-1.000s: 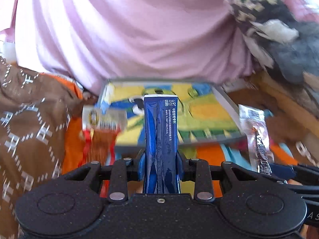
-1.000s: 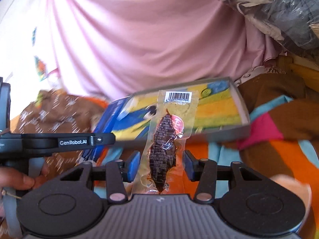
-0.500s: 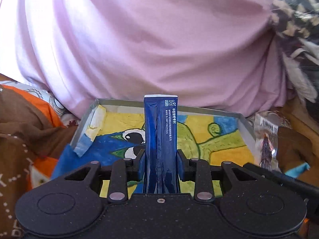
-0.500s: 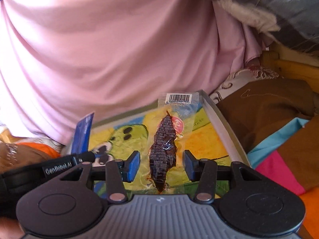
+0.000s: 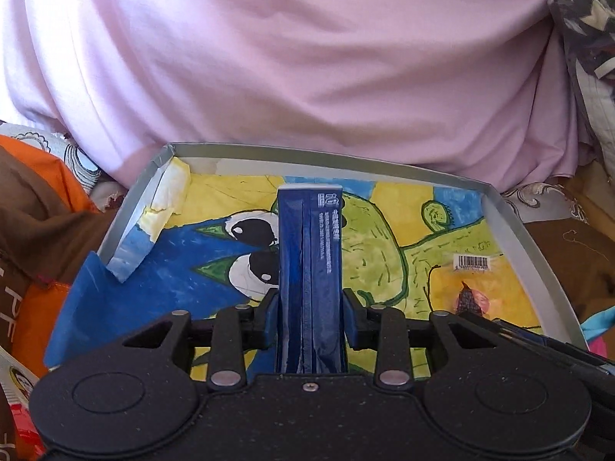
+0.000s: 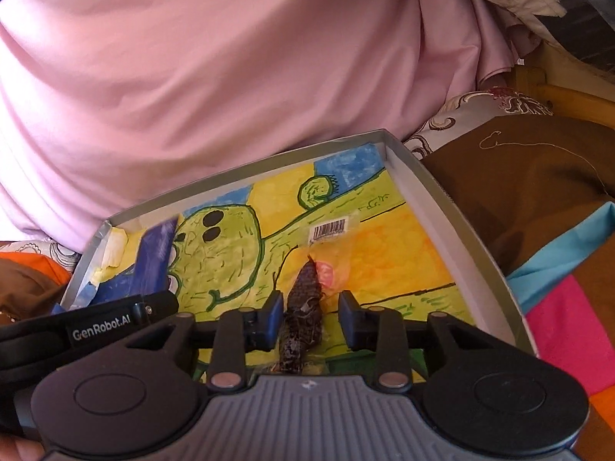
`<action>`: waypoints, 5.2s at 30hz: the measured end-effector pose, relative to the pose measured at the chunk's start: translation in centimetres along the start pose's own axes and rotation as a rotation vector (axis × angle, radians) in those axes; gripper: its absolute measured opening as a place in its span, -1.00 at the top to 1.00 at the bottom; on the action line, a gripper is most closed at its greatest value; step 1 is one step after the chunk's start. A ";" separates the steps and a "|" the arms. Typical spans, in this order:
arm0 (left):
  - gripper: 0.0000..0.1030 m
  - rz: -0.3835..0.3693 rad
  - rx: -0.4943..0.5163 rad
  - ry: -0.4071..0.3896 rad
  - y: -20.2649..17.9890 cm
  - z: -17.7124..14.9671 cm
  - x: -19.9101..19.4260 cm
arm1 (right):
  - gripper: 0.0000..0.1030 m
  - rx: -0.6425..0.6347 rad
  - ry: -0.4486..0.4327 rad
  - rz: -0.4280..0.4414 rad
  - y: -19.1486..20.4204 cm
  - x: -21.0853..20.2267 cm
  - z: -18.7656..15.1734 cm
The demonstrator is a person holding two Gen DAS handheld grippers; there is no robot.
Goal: Organize snacks
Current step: 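Carry the jerky packet and blue stick packet with both tools over the cartoon tray, then lower both packets into the tray and open both tools, then move both tools back from the tray toward the remaining snacks, then grasp the TOAST bread bag with the right tool while the left tool grasps the sausages on paper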
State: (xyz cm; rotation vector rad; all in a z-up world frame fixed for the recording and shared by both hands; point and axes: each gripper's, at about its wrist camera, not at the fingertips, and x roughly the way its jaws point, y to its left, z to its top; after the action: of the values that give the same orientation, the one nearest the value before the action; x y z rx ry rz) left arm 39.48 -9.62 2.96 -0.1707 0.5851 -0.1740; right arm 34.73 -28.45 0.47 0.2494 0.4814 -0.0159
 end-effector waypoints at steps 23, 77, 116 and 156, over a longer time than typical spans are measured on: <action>-0.96 -0.012 -0.024 -0.239 -2.4 1.4 -10.7 | -1.00 -0.255 -0.382 -0.083 -0.1 -14.1 1.7; -0.97 0.099 0.265 0.352 7.9 -19.8 -19.1 | -1.00 -0.418 0.199 0.108 3.7 -19.1 -18.4; -0.85 -0.011 0.238 0.356 8.3 -19.3 -14.1 | -0.72 -0.458 0.252 0.181 4.9 -14.1 -19.6; -0.54 -0.199 0.375 0.471 6.1 -23.6 -25.8 | -0.40 -0.791 0.303 0.314 3.5 -25.9 -23.5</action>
State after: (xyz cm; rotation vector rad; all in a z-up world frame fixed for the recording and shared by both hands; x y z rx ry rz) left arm 5.84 -0.84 -3.95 0.1839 0.9915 -0.5206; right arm 1.27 -20.55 -6.95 -0.4589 0.7072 0.5166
